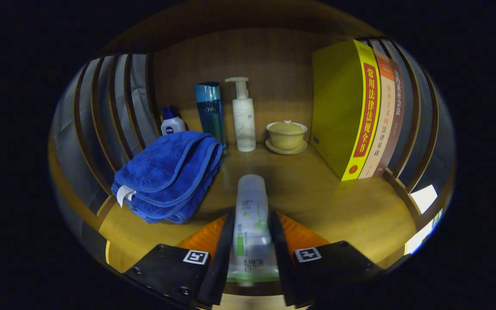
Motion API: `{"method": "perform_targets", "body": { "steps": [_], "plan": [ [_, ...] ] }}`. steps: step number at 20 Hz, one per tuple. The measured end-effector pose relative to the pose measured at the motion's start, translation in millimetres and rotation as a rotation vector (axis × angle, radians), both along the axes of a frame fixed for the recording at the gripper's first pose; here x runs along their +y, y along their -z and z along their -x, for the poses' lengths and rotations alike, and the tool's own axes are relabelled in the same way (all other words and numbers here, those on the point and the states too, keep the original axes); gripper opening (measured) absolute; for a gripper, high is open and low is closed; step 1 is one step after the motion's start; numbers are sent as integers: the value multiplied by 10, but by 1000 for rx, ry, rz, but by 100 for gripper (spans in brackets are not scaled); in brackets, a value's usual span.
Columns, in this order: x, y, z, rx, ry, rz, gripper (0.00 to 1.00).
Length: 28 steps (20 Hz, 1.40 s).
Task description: Pull open the drawer, take out the items inside it, and place them on the countertop above the cabinet.
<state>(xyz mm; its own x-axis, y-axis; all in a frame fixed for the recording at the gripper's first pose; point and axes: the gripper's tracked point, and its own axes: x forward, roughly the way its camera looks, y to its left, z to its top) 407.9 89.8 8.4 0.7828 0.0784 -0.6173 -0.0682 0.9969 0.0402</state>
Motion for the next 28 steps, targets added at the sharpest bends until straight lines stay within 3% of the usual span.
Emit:
{"method": "perform_targets", "body": {
  "steps": [9, 13, 18, 23, 28],
  "plan": [
    [109, 24, 120, -67, -65, 7, 100],
    [124, -164, 344, -48, -47, -25, 100],
    [198, -760, 662, -172, -76, -28, 100],
    [291, -1323, 1227, -326, -103, -52, 100],
    [317, -1517, 1908, -445, -131, -51, 100]
  ]
}}
